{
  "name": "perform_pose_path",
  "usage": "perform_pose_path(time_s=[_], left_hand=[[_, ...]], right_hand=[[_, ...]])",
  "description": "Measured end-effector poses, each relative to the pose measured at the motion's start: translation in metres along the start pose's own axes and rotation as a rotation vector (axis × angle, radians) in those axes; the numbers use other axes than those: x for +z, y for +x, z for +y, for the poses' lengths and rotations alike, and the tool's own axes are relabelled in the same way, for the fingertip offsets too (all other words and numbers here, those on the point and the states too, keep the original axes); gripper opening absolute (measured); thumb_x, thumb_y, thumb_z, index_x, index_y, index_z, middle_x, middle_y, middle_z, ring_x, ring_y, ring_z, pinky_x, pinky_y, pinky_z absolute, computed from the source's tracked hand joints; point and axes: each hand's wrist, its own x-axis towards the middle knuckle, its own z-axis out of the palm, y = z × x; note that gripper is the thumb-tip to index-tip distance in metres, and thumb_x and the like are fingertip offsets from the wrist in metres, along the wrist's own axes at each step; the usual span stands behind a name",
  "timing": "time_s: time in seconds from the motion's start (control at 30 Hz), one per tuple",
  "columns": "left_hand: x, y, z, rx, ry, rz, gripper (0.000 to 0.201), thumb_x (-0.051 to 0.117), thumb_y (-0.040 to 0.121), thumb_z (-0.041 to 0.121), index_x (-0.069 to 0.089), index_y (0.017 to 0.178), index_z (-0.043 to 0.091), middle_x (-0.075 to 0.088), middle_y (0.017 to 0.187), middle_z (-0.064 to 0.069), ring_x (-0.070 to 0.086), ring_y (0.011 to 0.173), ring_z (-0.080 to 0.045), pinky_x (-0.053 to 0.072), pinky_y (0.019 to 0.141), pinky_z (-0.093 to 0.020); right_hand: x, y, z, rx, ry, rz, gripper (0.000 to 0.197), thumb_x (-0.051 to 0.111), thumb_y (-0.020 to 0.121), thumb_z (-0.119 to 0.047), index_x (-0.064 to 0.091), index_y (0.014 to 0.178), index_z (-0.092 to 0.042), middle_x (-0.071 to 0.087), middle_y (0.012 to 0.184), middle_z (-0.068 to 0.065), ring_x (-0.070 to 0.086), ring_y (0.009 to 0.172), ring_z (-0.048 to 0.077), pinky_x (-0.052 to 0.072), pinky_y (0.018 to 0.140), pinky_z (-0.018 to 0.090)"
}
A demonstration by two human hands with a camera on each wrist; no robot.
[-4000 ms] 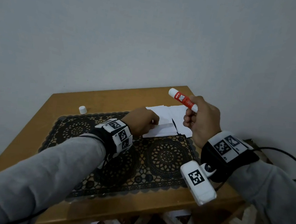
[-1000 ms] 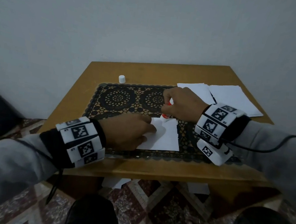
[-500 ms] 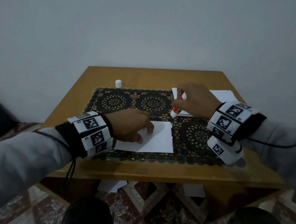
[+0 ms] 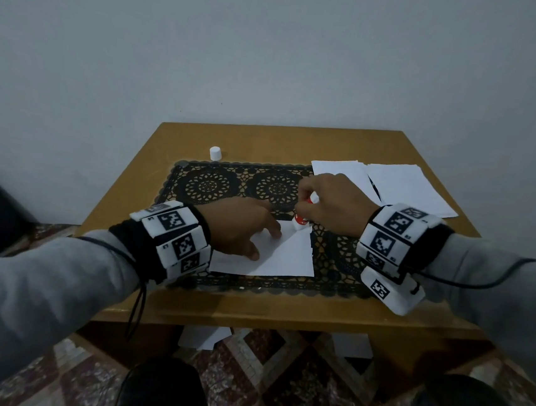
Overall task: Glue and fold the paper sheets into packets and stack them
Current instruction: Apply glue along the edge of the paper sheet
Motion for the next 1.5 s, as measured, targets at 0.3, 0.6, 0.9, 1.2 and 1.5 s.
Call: perform_pose_path(time_s=[0.3,0.6,0.9,1.2,1.5], left_hand=[[0.000,0.002,0.000,0.005,0.004,0.004,0.056,0.069,0.084,0.033,0.050,0.136,0.026,0.050,0.118,-0.001,0.038,0.088,-0.009,0.033,0.075,-0.020],[0.000,0.003,0.002,-0.023,-0.021,0.024,0.052,0.069,0.082,0.040,0.054,0.130,0.028,0.048,0.119,-0.002,0.046,0.109,-0.019,0.041,0.088,-0.027],[-0.005,0.020,-0.004,-0.176,-0.114,-0.077,0.080,0.078,0.067,0.053,0.039,0.129,0.023,0.047,0.124,-0.004,0.046,0.109,-0.023,0.041,0.084,-0.034],[-0.011,0.026,-0.014,-0.215,-0.219,-0.140,0.038,0.075,0.077,0.041,0.051,0.093,0.016,0.054,0.093,-0.001,0.050,0.080,-0.017,0.038,0.064,-0.028],[-0.016,0.008,-0.020,-0.126,-0.439,0.119,0.081,0.063,0.080,0.000,0.029,0.146,0.031,0.041,0.144,0.002,0.045,0.125,-0.020,0.040,0.103,-0.038]], right_hand=[[0.000,-0.017,-0.010,-0.037,0.015,-0.054,0.017,0.066,0.080,-0.026,0.061,0.069,-0.014,0.055,0.069,-0.010,0.055,0.068,0.014,0.046,0.063,0.033],[-0.004,-0.053,-0.020,-0.064,0.026,-0.126,0.015,0.067,0.080,-0.029,0.060,0.069,-0.021,0.060,0.074,-0.007,0.053,0.065,0.009,0.045,0.059,0.028],[-0.023,-0.053,-0.014,-0.046,0.148,-0.143,0.023,0.064,0.084,-0.028,0.059,0.062,-0.023,0.063,0.075,-0.007,0.057,0.071,0.011,0.045,0.068,0.029],[-0.061,-0.044,0.001,-0.031,0.150,-0.013,0.021,0.064,0.084,-0.029,0.066,0.068,-0.016,0.068,0.079,0.001,0.060,0.077,0.024,0.046,0.071,0.042],[-0.056,-0.039,0.008,0.004,0.102,-0.010,0.021,0.065,0.085,-0.030,0.062,0.066,-0.022,0.065,0.078,-0.004,0.051,0.068,0.012,0.039,0.065,0.029]])
